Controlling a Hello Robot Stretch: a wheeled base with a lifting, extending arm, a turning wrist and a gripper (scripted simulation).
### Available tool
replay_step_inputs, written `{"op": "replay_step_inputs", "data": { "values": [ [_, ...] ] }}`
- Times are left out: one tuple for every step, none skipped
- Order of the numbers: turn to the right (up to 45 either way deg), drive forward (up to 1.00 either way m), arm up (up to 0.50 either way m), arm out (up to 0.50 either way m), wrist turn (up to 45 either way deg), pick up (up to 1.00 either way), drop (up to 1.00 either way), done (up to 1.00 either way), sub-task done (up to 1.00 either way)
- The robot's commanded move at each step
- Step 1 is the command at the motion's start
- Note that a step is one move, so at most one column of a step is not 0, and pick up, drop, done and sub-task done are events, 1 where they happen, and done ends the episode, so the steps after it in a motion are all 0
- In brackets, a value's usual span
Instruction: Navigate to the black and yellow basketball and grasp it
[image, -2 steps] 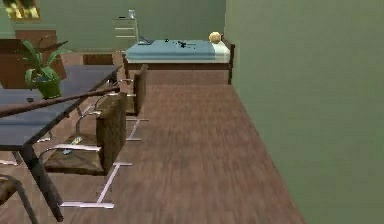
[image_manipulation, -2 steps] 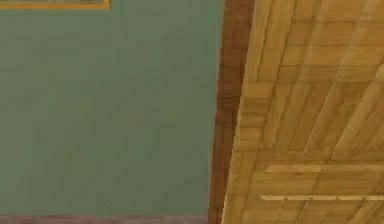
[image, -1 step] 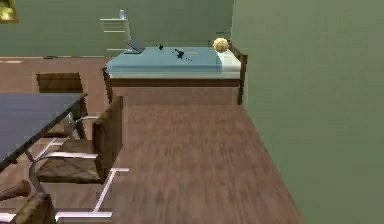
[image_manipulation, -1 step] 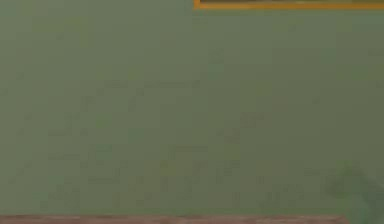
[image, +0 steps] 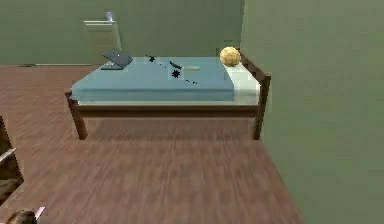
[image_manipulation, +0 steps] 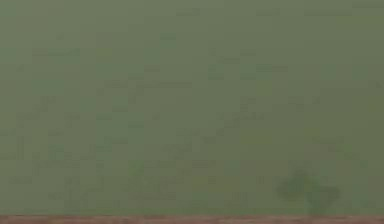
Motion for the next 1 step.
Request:
{"op": "replay_step_inputs", "data": {
  "values": [
    [-6.0,0.00,0.00,0.00,0.0,0.00,0.00,0.00,0.00]
  ]
}}
